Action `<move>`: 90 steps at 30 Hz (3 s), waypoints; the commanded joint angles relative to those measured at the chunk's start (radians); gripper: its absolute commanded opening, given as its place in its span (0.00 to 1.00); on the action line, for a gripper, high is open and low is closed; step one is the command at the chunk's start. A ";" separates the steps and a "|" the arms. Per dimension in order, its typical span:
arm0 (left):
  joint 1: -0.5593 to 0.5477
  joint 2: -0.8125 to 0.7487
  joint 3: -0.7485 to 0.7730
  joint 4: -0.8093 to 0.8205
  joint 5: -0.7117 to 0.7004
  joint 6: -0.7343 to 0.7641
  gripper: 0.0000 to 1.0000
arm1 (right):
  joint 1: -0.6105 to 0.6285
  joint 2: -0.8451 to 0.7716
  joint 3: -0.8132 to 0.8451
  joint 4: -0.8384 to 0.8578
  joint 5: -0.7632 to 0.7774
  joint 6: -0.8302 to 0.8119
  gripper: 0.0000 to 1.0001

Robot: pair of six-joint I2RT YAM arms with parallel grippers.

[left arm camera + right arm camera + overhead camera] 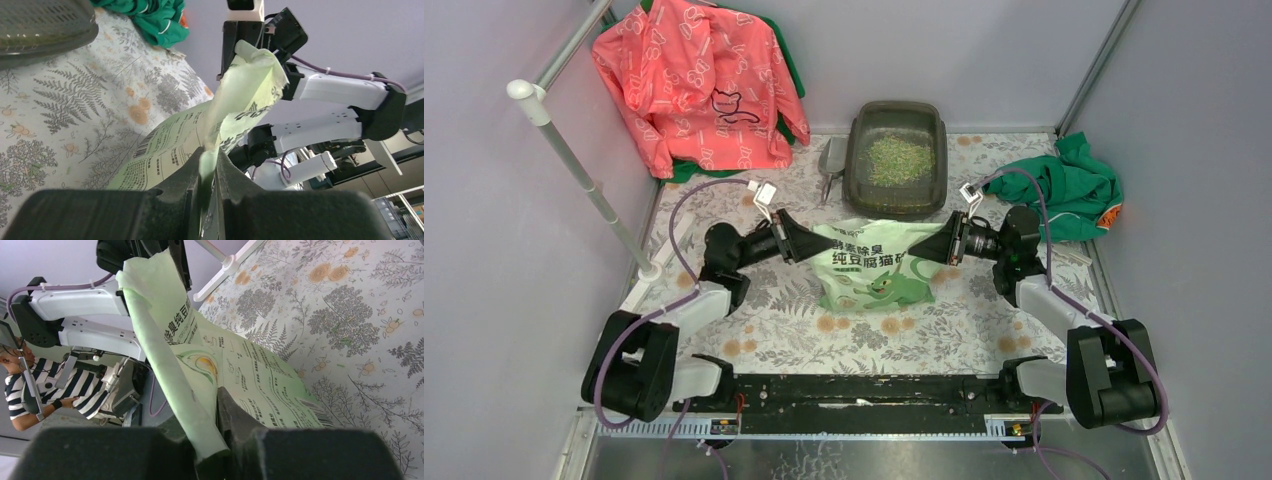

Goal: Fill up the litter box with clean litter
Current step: Adjust the cat litter bag at the center of the board.

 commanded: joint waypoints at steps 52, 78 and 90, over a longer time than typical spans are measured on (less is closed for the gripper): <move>0.164 0.101 0.074 0.063 -0.045 -0.100 0.04 | -0.005 0.200 0.079 0.408 -0.043 0.102 0.00; -0.031 -0.523 -0.204 -0.698 -0.252 0.140 0.04 | 0.135 -0.127 -0.186 -0.190 0.154 -0.020 0.00; -0.059 -0.682 -0.261 -0.949 -0.309 0.157 0.04 | 0.135 -0.115 -0.298 -0.175 0.159 0.143 0.00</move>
